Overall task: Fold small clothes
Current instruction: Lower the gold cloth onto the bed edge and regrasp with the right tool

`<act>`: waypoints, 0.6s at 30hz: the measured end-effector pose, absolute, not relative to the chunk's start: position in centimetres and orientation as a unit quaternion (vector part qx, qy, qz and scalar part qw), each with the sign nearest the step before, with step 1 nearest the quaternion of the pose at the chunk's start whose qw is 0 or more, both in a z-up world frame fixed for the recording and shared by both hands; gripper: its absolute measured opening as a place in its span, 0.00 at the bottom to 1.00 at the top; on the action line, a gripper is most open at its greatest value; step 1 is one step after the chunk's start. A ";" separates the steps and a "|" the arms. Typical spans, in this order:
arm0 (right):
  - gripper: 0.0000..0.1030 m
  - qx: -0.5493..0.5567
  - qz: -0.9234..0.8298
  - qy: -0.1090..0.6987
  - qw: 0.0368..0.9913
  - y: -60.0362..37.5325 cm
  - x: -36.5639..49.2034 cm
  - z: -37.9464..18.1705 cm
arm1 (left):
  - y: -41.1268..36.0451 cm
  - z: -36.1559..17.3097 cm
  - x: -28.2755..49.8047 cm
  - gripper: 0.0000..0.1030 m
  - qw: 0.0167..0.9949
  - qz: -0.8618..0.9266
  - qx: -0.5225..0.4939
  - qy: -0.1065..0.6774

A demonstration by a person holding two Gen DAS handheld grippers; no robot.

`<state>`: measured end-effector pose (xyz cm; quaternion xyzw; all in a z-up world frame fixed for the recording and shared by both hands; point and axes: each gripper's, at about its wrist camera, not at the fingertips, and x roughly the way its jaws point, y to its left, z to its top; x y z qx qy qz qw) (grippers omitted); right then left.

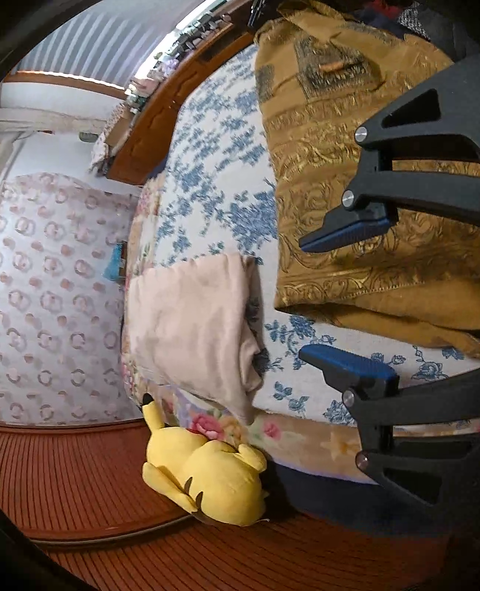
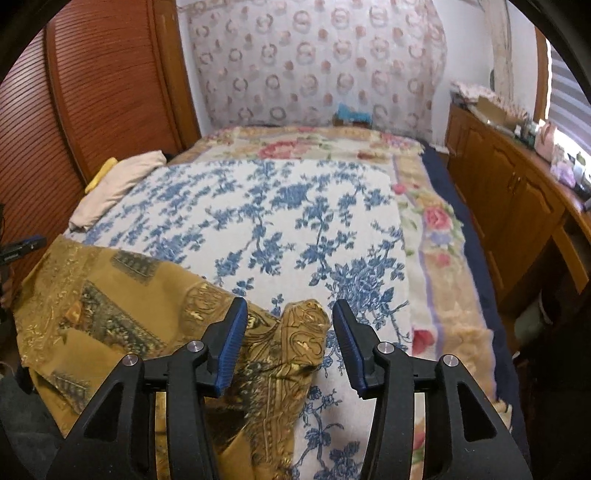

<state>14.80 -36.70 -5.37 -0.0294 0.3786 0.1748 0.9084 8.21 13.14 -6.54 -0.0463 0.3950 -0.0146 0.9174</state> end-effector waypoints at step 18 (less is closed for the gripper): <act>0.09 0.020 0.194 0.371 0.908 -36.9 14.7 -6.0 | 11.5 -8.6 11.5 0.23 0.905 -0.044 -0.017 0.422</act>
